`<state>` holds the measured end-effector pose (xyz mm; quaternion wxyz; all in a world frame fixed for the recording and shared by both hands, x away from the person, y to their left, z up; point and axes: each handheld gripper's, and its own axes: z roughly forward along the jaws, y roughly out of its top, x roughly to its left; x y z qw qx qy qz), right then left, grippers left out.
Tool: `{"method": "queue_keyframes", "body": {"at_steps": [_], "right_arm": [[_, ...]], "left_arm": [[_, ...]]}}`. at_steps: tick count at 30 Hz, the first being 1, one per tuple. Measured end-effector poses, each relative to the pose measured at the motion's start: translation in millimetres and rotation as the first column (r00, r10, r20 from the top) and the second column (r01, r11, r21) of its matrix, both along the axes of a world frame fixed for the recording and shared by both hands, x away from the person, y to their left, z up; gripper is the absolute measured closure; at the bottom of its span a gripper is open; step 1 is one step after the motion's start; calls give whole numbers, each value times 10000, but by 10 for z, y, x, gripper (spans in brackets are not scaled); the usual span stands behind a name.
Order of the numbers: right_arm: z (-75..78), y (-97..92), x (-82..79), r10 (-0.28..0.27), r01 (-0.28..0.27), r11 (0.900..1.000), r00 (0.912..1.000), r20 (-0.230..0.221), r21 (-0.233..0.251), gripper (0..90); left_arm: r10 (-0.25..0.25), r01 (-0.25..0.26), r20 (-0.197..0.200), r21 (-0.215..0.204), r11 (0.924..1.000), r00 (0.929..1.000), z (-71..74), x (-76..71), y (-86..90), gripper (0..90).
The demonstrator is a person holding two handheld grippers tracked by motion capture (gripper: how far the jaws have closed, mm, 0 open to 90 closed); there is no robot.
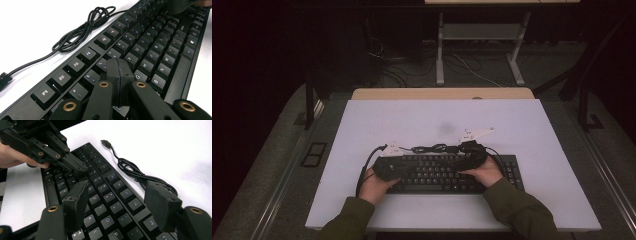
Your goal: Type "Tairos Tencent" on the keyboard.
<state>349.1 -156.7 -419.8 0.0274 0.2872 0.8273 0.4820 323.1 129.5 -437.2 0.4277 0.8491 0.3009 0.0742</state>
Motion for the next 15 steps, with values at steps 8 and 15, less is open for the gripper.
{"method": "queue_keyframes", "body": {"at_steps": [8, 15], "right_arm": [[-5, 5, 0, 13, -13, 10000, 10000, 3, -30, 354], [1, 1, -1, -12, 12, 10000, 10000, 12, 2, 354]], "left_arm": [[-43, 44, -34, 128, 9999, 10000, -17, 12, 2, 888], [25, -24, -85, 31, 10000, 10000, -14, 9, 0, 888]]}}
